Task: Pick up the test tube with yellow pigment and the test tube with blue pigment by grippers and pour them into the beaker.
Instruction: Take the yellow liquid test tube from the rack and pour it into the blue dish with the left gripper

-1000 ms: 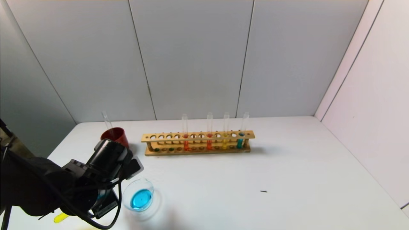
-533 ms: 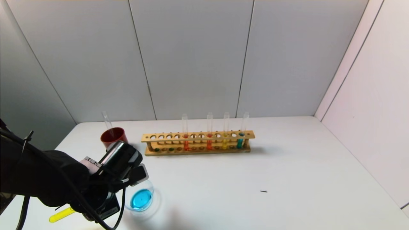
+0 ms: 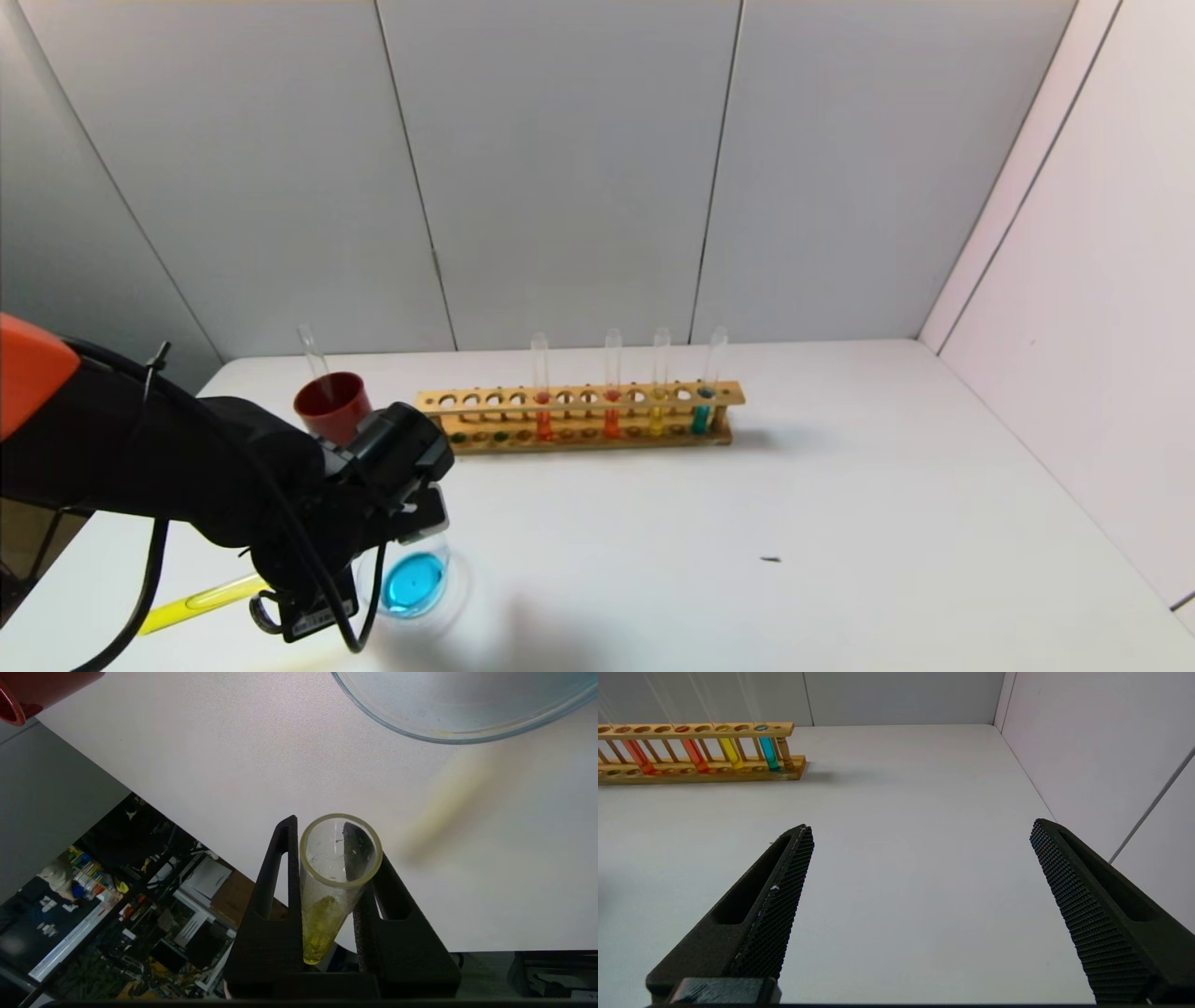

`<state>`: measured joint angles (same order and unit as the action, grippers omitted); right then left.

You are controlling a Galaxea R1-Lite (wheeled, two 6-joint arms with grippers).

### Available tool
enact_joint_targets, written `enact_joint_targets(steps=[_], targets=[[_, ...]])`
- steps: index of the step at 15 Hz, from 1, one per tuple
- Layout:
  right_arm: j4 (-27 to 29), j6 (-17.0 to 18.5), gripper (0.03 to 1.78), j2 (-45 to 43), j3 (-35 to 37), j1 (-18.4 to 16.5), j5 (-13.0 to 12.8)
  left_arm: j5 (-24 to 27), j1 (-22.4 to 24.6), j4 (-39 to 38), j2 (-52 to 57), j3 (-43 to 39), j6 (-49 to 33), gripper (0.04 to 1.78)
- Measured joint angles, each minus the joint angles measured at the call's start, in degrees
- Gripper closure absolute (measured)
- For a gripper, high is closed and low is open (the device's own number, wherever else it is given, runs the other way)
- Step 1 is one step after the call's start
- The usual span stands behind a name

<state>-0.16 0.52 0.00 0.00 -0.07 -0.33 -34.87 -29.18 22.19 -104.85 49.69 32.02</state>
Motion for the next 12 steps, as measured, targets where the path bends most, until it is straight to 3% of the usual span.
enact_joint_targets(steps=[5, 12], targets=[[0.0, 0.0, 0.11, 0.0, 0.0, 0.0, 0.0, -2.0, -0.5, 1.3, -4.3, 2.4, 0.0, 1.47], [0.0, 0.0, 0.11, 0.0, 0.0, 0.0, 0.0, -3.6, -2.3, 9.9, -7.2, 6.5, -0.2, 1.47]])
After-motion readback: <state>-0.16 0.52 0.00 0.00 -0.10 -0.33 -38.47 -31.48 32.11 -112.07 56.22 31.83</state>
